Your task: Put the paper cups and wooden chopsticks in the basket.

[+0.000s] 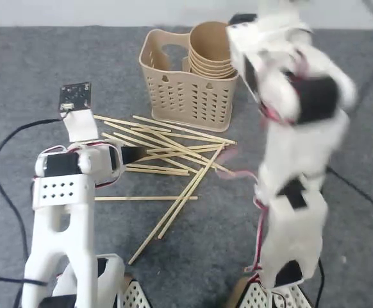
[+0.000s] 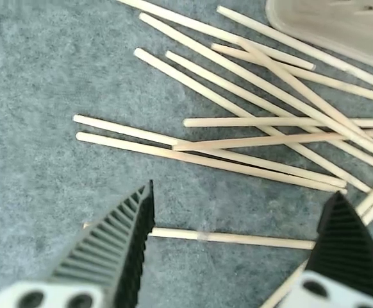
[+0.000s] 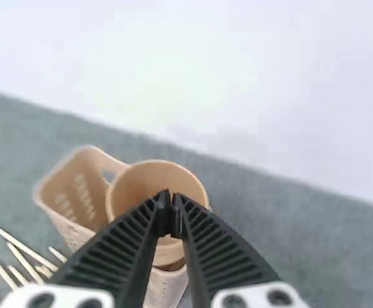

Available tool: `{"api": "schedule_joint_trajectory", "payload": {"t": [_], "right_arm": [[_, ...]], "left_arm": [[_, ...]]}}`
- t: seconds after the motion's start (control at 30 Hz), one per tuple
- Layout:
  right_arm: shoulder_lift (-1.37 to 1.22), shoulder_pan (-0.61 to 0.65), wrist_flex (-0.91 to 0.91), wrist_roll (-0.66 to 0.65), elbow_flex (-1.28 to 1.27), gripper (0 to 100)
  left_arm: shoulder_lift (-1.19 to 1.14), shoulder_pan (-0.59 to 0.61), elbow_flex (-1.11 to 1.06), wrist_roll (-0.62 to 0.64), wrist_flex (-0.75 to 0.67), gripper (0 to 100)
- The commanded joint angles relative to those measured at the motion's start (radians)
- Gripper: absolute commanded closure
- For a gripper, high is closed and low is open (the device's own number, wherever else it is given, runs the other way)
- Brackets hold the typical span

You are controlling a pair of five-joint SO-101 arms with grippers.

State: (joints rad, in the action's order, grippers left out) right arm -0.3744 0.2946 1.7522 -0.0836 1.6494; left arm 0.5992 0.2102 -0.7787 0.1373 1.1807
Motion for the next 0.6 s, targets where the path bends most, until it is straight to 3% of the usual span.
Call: {"api": "schedule_joint_trajectory", "payload": {"t": [0.0,0.07,0.3,0.57], "right_arm": [[0.271,-0.022,0.054,0.003,-0.098,99.1],[0.421,-0.084,0.051,0.003,-0.311,99.1],[1.010,-0.097,0.036,-0.107,-1.197,99.1],[1.377,-0.197,-0.054,-0.199,-1.732,99.1]], "left_arm": [[0.029,0.020,0.031,0.035,0.000,62],[0.029,0.020,0.044,0.066,0.021,62],[-0.009,0.008,0.045,0.107,0.020,62],[-0.322,-0.058,0.189,0.140,-0.003,62]]}}
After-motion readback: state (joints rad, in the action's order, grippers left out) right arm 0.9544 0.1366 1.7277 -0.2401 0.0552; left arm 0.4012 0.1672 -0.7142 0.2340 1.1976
